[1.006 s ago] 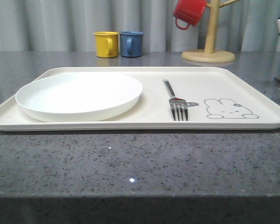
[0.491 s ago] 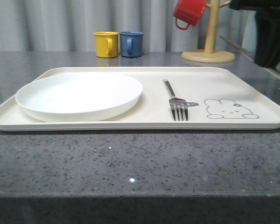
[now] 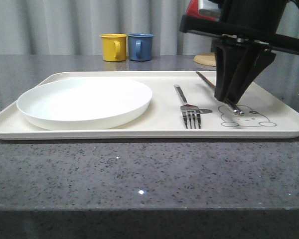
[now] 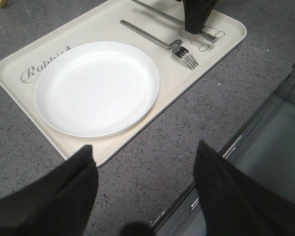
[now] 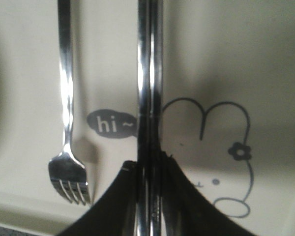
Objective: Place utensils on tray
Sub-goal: 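Lay the chopsticks on the tray beside the fork and release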
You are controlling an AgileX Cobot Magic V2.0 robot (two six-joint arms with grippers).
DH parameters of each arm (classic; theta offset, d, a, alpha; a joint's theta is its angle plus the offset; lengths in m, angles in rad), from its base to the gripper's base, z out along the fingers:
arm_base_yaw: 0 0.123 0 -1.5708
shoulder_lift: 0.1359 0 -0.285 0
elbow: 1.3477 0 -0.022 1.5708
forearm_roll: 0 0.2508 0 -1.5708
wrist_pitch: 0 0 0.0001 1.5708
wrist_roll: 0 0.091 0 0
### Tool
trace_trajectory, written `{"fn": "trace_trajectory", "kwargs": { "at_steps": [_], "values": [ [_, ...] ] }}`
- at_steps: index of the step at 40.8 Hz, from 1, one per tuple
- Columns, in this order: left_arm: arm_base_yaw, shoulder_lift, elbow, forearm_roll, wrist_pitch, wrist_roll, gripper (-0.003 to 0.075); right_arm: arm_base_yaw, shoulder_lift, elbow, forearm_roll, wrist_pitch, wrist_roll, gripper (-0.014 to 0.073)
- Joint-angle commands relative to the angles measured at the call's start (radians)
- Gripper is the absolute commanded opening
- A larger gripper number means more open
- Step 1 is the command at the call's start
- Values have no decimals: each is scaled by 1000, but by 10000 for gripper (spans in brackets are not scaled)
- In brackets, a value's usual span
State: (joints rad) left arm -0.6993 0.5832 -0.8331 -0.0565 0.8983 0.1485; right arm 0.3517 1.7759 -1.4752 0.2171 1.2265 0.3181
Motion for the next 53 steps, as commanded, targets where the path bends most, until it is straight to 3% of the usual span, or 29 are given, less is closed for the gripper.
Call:
{"fn": "trace_trajectory", "kwargs": {
  "at_steps": [1,11,16,22,27,45,53],
  "values": [
    [-8,3,-24,-6,-68,-8,410,-1,-19,-30,20,-1,17,83],
    [-8,3,-24,-6,-68,-8,410,-1,-35,-31,-1,-14,-5,336],
    [-8,3,-24,-6,-68,-8,410,-1,-89,-31,-63,-8,-68,339],
    [-8,3,-24,-6,-68,-8,410,-13,-189,-25,-232,79,-123,339],
    [-8,3,-24,-6,-68,-8,410,-80,-256,8,-360,108,-129,339],
    [-8,3,-24,-6,-68,-8,410,-483,-277,21,-367,39,-297,339],
    [-8,3,-24,-6,-68,-8,410,-592,-262,17,-311,-35,-335,339]
  ]
}}
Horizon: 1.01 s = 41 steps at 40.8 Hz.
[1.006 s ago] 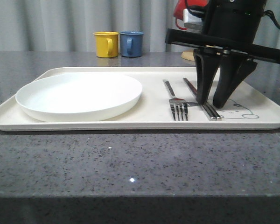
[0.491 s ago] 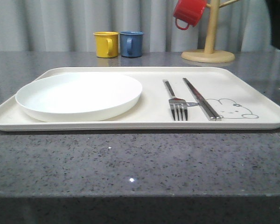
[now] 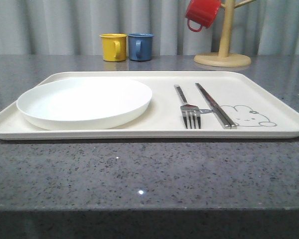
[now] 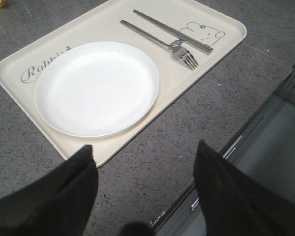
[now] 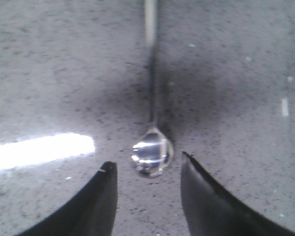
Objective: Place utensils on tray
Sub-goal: 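Move the right gripper to the silver spoon and grasp it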
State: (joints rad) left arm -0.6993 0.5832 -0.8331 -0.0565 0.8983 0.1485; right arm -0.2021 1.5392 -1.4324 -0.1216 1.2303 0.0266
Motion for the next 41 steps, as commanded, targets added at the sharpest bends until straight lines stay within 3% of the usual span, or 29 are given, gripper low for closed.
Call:
{"fn": "trace_trajectory", "kwargs": {
  "at_steps": [1,9,34,37,41],
  "values": [
    [-8,3,-24,-6,-68,-8,410,-47,-20,-26,46,-38,-57,339],
    [-8,3,-24,-6,-68,-8,410,-104,62,-26,180,-33,-148,339],
    [-8,3,-24,-6,-68,-8,410,-111,214,-28,144,-175,-156,336],
    [-8,3,-24,-6,-68,-8,410,-111,216,-28,144,-185,-156,291],
    [-8,3,-24,-6,-68,-8,410,-111,218,-28,144,-187,-156,169]
  ]
}}
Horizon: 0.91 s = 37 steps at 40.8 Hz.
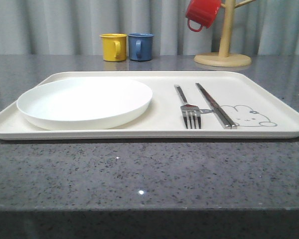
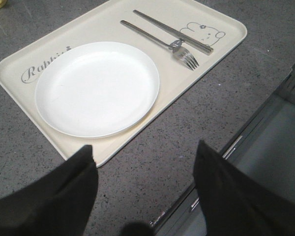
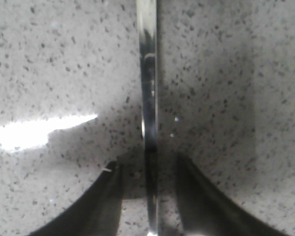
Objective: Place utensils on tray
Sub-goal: 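Move the right gripper to the silver spoon and grasp it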
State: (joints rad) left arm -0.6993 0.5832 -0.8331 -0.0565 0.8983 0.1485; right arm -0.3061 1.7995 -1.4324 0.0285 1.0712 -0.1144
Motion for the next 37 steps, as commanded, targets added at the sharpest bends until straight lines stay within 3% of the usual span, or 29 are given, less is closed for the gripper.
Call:
{"fn": "trace_trajectory", "kwargs": {
  "at_steps": [1,11,22,28,37],
  "values": [
    [-8,3,-24,-6,-68,-8,410,-7,-42,-28,-6,-28,-15,139],
    [-8,3,-24,-6,-68,-8,410,-7,-42,-28,-6,-30,-15,12],
    [-8,3,-24,-6,-68,-8,410,9,-105,-28,52,5,-15,4],
    [-8,3,-24,-6,-68,-8,410,89,-186,-28,105,39,-15,4],
    [-8,3,-24,-6,-68,-8,410,304,-245,-28,190,154,18,4]
  ]
}}
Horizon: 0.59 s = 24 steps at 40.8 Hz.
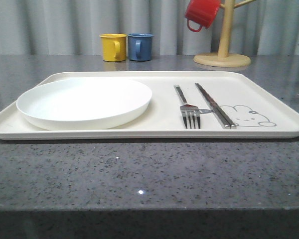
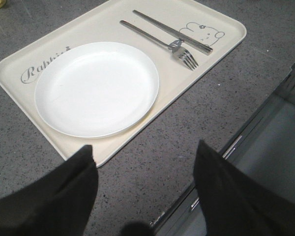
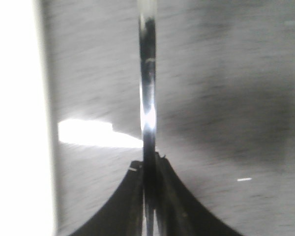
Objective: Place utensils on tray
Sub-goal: 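Place the spoon on the tray beside the chopsticks and release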
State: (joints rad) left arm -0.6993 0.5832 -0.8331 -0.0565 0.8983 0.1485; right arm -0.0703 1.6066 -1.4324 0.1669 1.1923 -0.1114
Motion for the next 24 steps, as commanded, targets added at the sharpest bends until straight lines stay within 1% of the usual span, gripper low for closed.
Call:
{"fn": "trace_trajectory", "kwargs": {
  "at_steps": [1,6,11,15,24],
  "values": [
    [-8,3,-24,-6,-68,-8,410,81,-52,-27,59,38,26,4],
    [-8,3,-24,-6,-68,-8,410,180,-42,-25,77,19,111,5],
    [-8,3,-24,-6,-68,-8,410,243,-21,-25,83,-45,197,5],
    [-8,3,-24,-6,-68,-8,410,265,9,-25,95,-83,248,5],
    [-8,3,-24,-6,-68,-8,410,267,80,-25,81,-112,321,5]
  ]
}}
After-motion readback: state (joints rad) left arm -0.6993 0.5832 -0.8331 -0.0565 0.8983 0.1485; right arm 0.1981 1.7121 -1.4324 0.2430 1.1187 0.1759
